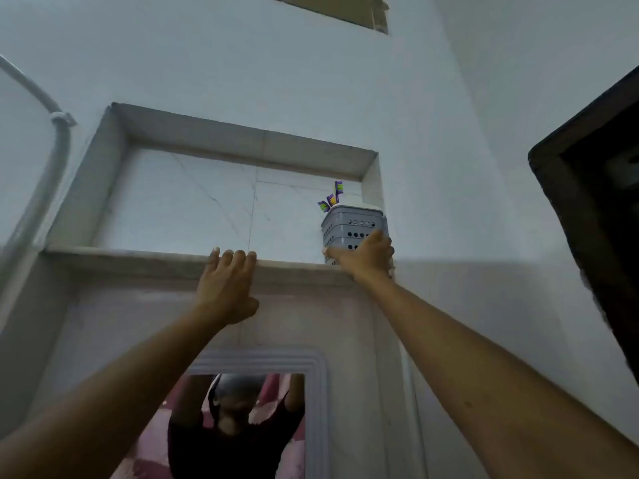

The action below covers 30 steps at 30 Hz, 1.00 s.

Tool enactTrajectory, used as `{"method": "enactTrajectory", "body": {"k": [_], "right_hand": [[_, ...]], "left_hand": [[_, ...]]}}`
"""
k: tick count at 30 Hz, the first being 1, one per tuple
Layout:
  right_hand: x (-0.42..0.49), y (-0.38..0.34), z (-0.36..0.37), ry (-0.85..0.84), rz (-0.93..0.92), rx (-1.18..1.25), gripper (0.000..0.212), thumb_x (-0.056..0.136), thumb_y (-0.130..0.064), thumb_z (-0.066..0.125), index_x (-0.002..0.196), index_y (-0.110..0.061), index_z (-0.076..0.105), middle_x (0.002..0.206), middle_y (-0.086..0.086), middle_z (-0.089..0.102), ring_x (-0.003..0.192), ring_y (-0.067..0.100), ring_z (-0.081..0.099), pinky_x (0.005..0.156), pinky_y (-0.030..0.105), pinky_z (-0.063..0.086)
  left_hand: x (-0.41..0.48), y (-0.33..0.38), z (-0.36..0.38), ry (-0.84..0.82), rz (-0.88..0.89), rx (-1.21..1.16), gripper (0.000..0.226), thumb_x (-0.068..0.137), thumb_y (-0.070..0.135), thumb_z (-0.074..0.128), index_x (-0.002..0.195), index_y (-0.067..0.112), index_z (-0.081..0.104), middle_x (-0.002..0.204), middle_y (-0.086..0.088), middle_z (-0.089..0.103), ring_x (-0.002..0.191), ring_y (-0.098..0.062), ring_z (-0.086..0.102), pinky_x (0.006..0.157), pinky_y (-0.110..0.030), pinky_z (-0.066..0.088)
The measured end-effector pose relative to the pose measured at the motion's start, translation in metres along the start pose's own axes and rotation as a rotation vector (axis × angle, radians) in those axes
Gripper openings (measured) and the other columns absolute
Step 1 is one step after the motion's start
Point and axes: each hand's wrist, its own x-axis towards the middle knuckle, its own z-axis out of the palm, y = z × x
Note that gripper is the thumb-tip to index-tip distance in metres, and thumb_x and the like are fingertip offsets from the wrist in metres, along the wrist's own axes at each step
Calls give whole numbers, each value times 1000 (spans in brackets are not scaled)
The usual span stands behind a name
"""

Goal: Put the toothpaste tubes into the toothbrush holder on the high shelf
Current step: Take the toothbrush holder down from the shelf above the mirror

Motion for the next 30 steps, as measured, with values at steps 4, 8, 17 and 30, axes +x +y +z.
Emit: {"method": "enactTrajectory", "body": {"k": [4, 8, 17, 30], "right_hand": [[33, -10, 9, 20, 154, 62, 122, 77, -58, 90, 163, -6, 21, 163, 16, 31, 152, 34, 30, 121, 47, 32], [51, -12, 21, 96, 273, 93, 127, 72, -56, 93, 162, -2, 21, 161, 18, 35, 149, 34, 37, 121, 47, 33], [39, -16, 22, 195, 226, 229, 114, 66, -58, 94, 152, -9, 38, 156, 14, 43, 146, 34, 40, 119, 47, 32], [-53, -14, -20, 152, 77, 390, 113, 66, -53, 94, 151, -7, 36, 148, 11, 44, 139, 30, 44, 115, 55, 45]], "left_hand": [[2, 6, 12, 89, -58, -31, 92, 70, 54, 58, 142, 8, 23, 140, -11, 38, 135, -32, 29, 121, -46, 4], [5, 10, 18, 134, -67, -53, 93, 65, 55, 58, 139, 9, 25, 136, -11, 39, 133, -32, 31, 121, -46, 4], [7, 3, 5, -120, -53, -50, 110, 72, 57, 59, 149, 9, -4, 158, -13, 5, 147, -32, -4, 119, -48, -11], [-91, 7, -50, 90, -115, -534, 73, 84, 36, 59, 145, 10, 29, 153, -12, 33, 141, -29, 29, 118, -45, 16]]}}
